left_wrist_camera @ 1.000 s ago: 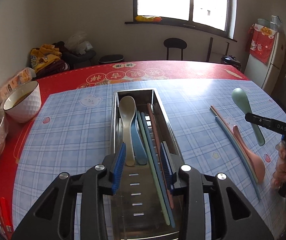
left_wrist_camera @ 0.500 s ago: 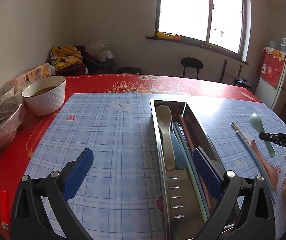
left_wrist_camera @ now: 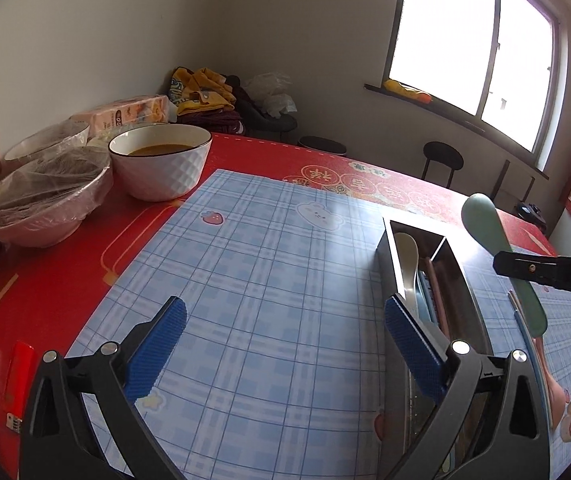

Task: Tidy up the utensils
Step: 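Lower the mint green spoon into the steel rack and open the right tool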

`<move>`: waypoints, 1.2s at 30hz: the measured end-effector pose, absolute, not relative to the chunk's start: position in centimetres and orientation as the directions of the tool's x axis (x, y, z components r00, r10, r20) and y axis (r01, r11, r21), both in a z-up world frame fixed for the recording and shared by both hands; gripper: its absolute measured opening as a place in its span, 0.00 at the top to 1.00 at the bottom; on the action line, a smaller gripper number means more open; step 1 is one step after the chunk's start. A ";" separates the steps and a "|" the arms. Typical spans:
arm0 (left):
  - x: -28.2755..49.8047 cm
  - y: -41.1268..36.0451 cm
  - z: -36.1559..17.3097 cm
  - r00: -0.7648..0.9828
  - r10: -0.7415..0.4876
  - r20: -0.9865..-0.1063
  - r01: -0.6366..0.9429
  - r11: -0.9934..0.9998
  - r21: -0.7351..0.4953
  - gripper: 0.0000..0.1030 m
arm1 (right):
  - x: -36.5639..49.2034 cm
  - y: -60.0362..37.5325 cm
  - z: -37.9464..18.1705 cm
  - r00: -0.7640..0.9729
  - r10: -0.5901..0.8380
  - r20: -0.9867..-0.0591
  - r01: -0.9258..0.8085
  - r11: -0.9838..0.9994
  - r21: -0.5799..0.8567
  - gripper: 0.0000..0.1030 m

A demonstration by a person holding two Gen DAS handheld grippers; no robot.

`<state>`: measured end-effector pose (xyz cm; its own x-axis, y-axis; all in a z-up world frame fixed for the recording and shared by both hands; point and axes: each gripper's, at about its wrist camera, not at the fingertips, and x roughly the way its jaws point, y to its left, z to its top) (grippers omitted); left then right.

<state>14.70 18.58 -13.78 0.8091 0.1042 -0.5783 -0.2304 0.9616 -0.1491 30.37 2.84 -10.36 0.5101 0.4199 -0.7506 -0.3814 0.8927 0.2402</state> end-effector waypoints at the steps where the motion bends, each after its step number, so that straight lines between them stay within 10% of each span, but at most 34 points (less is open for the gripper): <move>1: 14.7 18.7 -13.8 0.808 0.104 -0.580 -0.234 0.960 -0.155 0.06 | 30.9 3.8 -10.8 0.502 0.404 -0.765 -0.374 0.899 0.229 0.93; 36: 14.8 18.7 -14.0 0.805 0.062 -0.590 -0.219 0.955 -0.199 0.06 | 33.9 7.5 -13.2 0.421 0.366 -0.830 -0.287 0.922 0.261 0.91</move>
<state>14.84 18.67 -13.99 0.8053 0.0617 -0.5896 -0.2192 0.9551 -0.1994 33.89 7.54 -13.24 0.4215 0.3661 -0.8297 -0.2870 0.9217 0.2609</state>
